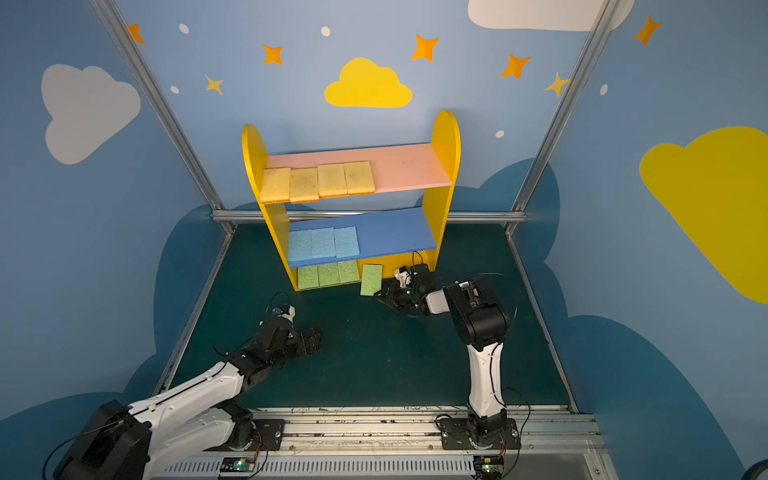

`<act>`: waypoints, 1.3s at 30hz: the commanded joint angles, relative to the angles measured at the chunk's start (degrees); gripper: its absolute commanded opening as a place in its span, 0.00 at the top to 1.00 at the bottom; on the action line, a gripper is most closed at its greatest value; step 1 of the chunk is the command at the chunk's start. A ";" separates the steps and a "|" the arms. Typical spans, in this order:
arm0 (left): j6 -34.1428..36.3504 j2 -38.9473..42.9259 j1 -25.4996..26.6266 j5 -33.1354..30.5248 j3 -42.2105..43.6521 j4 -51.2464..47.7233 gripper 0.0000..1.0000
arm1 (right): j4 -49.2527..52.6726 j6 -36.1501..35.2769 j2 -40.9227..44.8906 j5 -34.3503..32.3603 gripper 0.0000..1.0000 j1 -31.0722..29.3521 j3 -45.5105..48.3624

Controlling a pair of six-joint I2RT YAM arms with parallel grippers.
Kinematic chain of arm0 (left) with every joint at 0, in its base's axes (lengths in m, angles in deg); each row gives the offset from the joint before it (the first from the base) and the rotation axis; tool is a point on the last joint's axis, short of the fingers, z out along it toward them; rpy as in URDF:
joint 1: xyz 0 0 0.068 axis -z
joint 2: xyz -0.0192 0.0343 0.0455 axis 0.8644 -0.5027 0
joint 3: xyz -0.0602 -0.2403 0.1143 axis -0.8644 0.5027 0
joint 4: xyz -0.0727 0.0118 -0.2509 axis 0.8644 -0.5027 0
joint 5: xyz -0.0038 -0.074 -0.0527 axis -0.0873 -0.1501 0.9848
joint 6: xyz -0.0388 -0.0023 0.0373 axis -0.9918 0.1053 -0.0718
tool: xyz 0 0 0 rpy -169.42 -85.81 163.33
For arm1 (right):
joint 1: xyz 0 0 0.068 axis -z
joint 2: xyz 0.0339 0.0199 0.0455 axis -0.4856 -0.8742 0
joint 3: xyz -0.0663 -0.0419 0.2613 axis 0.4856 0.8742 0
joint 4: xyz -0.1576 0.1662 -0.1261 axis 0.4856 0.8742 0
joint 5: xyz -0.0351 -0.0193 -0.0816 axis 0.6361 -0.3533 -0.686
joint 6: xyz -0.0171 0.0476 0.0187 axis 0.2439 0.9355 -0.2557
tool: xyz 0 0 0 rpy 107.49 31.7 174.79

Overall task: Place and organize the cleaning sponges onto the shelf
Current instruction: 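Push the upright green sponge against the bottom shelf with the right gripper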

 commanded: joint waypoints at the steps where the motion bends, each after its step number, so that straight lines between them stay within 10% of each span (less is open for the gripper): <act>1: -0.13 0.66 -0.16 0.02 0.87 0.02 0.00 | 4.20 2.45 -4.65 -6.22 0.74 -0.16 0.23; 16: 0.72 -0.52 -0.25 -0.56 0.25 0.91 0.01 | 5.07 3.17 -3.21 -6.30 1.00 0.90 -1.62; 30: 0.93 -1.53 -0.25 -0.52 -0.42 0.76 0.00 | 5.34 3.43 -1.50 -3.71 1.00 1.25 -3.04; 39: 1.30 -1.36 -0.32 -0.47 -1.24 0.04 0.01 | 6.01 3.52 -0.89 -2.51 0.75 0.67 -4.41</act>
